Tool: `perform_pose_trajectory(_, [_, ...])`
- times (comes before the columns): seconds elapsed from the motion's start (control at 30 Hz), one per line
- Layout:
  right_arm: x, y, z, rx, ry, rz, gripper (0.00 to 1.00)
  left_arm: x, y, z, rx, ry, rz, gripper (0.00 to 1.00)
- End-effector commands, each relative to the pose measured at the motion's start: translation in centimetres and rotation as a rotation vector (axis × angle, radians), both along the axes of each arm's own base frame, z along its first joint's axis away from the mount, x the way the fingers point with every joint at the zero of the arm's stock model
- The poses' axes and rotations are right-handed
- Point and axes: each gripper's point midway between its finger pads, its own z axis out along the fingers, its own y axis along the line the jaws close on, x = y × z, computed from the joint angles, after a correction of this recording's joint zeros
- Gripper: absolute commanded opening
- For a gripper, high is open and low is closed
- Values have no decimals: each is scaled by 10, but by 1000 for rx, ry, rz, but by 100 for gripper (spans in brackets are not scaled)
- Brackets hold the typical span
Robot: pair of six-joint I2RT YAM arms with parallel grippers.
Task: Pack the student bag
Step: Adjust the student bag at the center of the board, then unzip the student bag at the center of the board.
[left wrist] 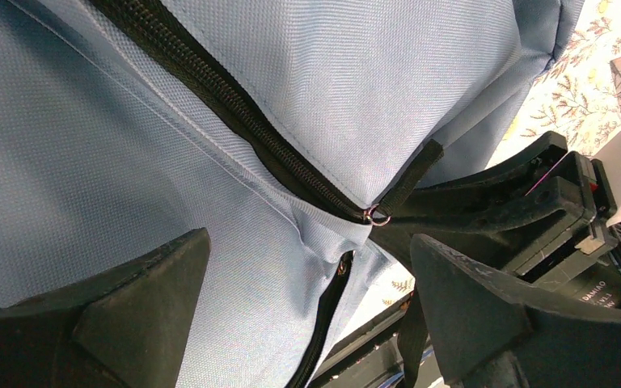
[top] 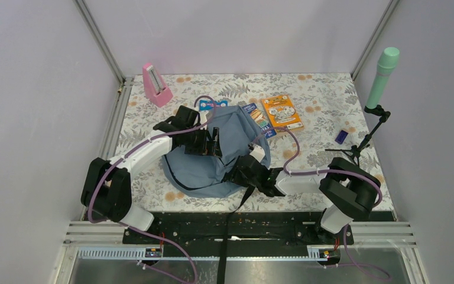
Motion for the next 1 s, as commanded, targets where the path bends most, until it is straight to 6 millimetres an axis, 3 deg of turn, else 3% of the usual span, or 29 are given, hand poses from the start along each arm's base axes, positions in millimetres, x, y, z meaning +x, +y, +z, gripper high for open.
perform_pose_trajectory(0.0, [13, -11, -7, -79, -54, -57, 36, 7, -5, 11, -27, -36, -17, 99])
perform_pose_trajectory(0.1, [16, -13, -8, -99, -71, -57, 26, 6, -6, 15, -37, -44, -19, 99])
perform_pose_trajectory(0.27, [22, -15, 0, -130, -119, -44, 0, -3, -9, 33, -111, -99, 6, 99])
perform_pose_trajectory(0.5, [37, -54, 27, -271, -263, -97, 0, -40, -13, 47, -148, -202, -14, 99])
perform_pose_trajectory(0.63, [48, -75, 42, -342, -340, -88, 0, -69, -29, 44, -216, -227, -60, 99])
perform_pose_trajectory(0.83, [70, -123, 40, -394, -317, -142, 0, -96, -56, 38, -291, -229, -87, 99])
perform_pose_trajectory(0.97, [70, -159, 34, -470, -268, -203, 3, -103, -74, 41, -329, -218, -120, 99])
